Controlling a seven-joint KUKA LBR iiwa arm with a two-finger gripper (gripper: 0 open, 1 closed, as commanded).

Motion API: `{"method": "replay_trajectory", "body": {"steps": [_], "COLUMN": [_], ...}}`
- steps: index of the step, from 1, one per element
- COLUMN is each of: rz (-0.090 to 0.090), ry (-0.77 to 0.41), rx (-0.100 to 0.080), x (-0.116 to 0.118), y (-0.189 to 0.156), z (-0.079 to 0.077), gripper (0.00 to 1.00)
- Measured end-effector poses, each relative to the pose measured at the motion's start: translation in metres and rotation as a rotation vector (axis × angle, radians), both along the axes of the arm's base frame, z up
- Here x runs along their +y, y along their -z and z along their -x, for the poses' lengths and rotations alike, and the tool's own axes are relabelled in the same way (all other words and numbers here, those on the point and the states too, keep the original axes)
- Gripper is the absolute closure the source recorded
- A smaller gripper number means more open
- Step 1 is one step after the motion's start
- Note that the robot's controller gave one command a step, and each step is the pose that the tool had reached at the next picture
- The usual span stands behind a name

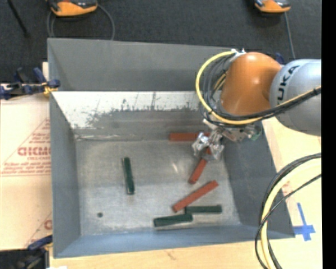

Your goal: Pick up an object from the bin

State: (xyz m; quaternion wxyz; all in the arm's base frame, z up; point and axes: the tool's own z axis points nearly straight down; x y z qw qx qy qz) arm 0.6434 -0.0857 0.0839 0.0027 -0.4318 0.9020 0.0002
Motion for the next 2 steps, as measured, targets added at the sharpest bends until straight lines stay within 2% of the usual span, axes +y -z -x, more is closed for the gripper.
{"method": "replay_trajectory", "body": {"steps": [1, 2], "rz": [0.0, 0.002], "ry": [0.0, -0.051], "rx": [0.0, 0.001], "x": [0.0, -0.027], "y": [0.0, 0.013], "z": [0.0, 0.057], "gripper": [0.0, 0.0]}}
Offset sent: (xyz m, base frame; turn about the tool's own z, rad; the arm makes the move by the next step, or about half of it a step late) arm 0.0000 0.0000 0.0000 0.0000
